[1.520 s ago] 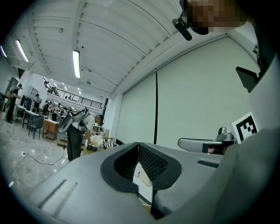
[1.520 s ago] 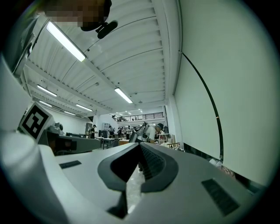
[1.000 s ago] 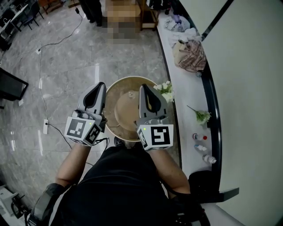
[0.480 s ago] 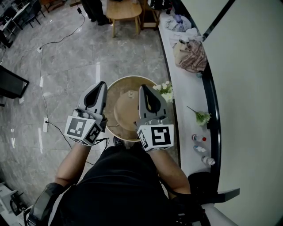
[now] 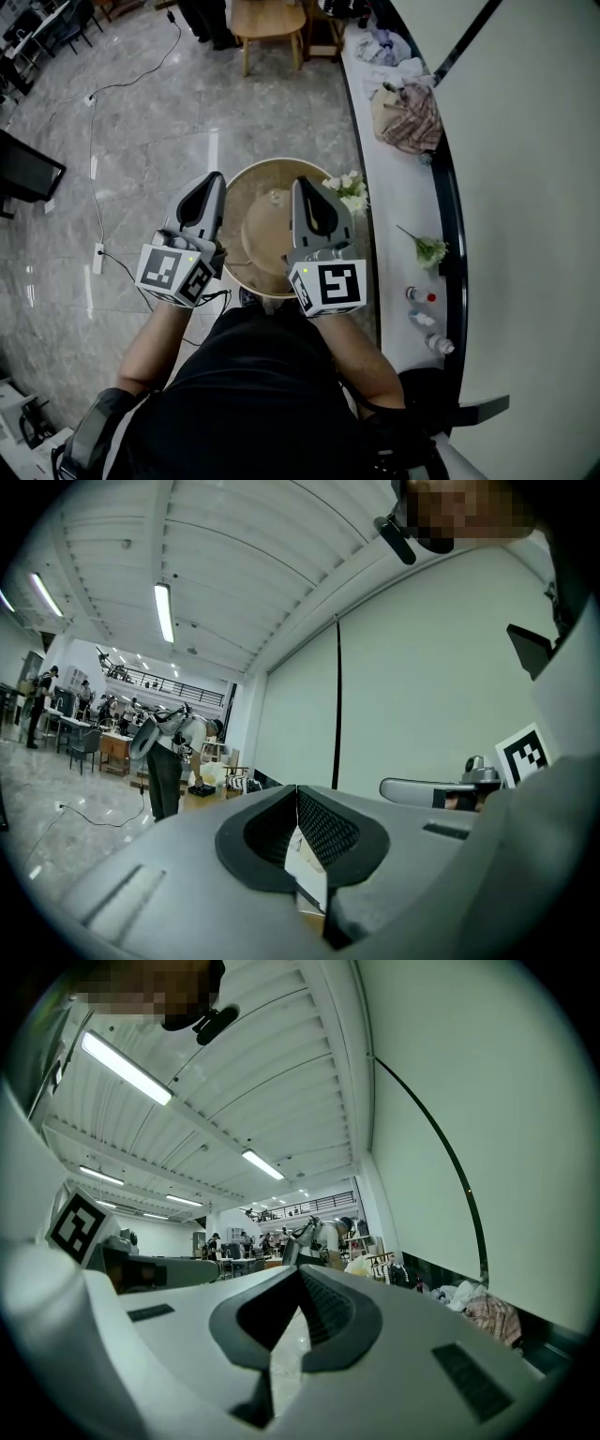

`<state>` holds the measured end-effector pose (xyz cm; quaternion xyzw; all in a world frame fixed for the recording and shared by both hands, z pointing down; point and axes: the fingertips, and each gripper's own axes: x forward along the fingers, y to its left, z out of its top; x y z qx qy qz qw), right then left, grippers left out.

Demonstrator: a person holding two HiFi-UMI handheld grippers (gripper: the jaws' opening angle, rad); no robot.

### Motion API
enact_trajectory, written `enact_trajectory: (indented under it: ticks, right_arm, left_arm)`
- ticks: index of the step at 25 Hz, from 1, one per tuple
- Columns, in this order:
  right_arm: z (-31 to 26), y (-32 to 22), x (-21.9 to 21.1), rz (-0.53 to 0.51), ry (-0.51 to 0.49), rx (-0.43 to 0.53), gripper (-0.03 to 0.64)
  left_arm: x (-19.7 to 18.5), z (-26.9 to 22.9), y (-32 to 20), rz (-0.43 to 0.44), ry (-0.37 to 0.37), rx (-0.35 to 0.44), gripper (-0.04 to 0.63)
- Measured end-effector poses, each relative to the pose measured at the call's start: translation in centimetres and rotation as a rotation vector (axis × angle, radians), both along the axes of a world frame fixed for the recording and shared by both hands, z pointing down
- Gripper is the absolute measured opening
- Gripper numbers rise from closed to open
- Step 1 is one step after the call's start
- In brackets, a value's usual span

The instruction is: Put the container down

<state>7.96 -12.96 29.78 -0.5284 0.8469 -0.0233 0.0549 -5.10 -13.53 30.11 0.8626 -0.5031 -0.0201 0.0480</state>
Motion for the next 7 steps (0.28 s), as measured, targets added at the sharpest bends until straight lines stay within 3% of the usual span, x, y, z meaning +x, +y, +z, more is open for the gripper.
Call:
enact_trajectory:
  ticks: [7]
  right_arm:
    - [0.8, -0.4, 2.0, -0.013, -0.009, -0.016, 0.008]
  left_arm:
    - [1.7, 0.5, 0.0, -0.017, 0.014, -0.020, 0.005]
